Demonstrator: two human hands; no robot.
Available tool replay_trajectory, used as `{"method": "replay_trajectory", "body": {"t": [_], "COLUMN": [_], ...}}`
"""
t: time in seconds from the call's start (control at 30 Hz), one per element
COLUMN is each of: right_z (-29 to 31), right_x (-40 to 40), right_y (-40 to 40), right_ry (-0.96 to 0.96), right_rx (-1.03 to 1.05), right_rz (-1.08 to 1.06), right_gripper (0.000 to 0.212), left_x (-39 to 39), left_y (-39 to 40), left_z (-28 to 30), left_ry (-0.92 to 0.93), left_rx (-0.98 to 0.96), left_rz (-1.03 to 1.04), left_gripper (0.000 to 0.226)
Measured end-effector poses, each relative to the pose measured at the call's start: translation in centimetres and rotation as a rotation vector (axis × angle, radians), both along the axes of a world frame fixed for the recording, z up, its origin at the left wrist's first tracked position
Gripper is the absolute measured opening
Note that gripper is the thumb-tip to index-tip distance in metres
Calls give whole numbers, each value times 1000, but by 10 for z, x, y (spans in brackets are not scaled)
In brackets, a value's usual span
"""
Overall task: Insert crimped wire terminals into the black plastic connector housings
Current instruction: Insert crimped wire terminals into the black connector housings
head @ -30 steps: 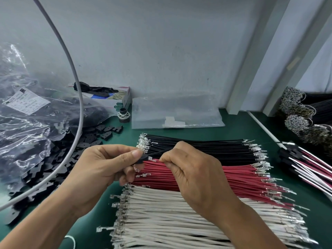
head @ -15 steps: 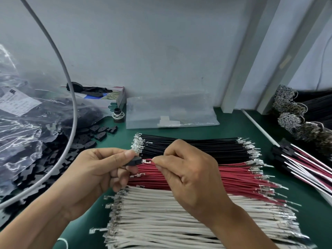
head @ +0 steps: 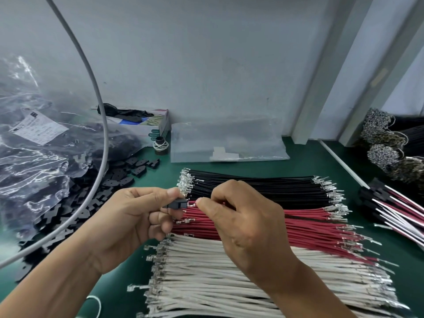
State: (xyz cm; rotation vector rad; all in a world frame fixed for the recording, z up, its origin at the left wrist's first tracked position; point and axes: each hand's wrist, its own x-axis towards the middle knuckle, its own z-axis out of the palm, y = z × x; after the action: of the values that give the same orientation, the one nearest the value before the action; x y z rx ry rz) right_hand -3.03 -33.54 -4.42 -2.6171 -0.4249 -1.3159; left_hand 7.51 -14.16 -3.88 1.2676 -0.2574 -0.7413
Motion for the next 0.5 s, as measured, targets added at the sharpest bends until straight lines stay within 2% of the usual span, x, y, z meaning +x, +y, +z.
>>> {"method": "replay_trajectory", "body": {"t": [0.1, 0.2, 0.27, 0.4, 0.5], "right_z": [-4, -7, -9, -6, -2], "right_x": [1, 3, 4, 3, 1], "right_y": [3, 11, 9, 0, -6], "right_ry": [41, 89, 143, 276, 324], "right_rx": [81, 157, 246, 411, 443], "right_rz": [-8, -31, -5, 44, 53], "right_gripper": [7, 7, 8, 13, 13], "left_x": [-4, -12, -16, -22, -18], "left_y": [-3, -10, -14, -14, -12], "left_z": [-1, -1, 1, 4, 1], "left_ry": [-4, -30, -134, -474, -518], "left_rx": [-2, -9, 15, 95, 143], "left_rz": [22, 74, 135, 179, 173], "left_gripper": [44, 33, 33, 33, 27]}}
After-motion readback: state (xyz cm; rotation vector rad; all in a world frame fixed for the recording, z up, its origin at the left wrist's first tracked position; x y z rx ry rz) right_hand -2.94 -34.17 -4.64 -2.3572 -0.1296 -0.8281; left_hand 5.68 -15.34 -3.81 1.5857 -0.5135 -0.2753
